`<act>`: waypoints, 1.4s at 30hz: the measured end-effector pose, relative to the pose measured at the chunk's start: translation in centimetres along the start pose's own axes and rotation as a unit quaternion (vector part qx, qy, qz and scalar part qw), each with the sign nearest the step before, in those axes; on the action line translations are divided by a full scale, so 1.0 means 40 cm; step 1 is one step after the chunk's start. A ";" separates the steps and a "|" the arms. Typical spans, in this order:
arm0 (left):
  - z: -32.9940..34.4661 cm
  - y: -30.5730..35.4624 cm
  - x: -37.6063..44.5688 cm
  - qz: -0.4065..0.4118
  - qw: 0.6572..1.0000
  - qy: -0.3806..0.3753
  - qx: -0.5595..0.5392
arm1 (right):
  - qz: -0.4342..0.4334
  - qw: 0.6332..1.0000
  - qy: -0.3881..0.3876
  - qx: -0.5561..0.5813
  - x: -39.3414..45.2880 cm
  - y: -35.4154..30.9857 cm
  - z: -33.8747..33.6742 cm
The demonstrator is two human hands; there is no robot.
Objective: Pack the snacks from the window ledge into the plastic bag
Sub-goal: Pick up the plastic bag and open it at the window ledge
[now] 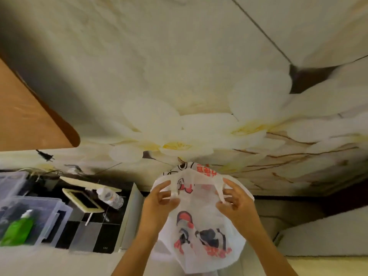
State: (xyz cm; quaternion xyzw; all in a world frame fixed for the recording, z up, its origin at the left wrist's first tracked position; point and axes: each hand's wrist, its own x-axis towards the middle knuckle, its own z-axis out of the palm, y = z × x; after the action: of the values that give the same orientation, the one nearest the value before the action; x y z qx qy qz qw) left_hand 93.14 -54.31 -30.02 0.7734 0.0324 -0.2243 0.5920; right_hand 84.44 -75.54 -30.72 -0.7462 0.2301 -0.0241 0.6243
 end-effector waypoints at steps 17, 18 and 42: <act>0.016 0.218 -0.164 0.254 0.869 -0.375 0.200 | 0.004 0.937 0.349 0.026 -0.504 -0.088 0.083; 0.030 0.212 -0.180 0.258 0.861 -0.389 0.202 | 0.007 0.929 0.369 0.021 -0.538 -0.079 0.084; 0.441 -0.105 -1.229 0.287 0.620 -0.700 0.206 | 0.067 0.733 0.677 0.011 -1.753 0.210 0.042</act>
State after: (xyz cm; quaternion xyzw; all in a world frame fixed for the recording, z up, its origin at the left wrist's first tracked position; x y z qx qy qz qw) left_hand 42.28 -58.87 -18.36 0.4536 -0.6630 -0.5173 0.2950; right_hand 19.73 -48.76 -21.38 -0.5080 0.6410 -0.4836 0.3118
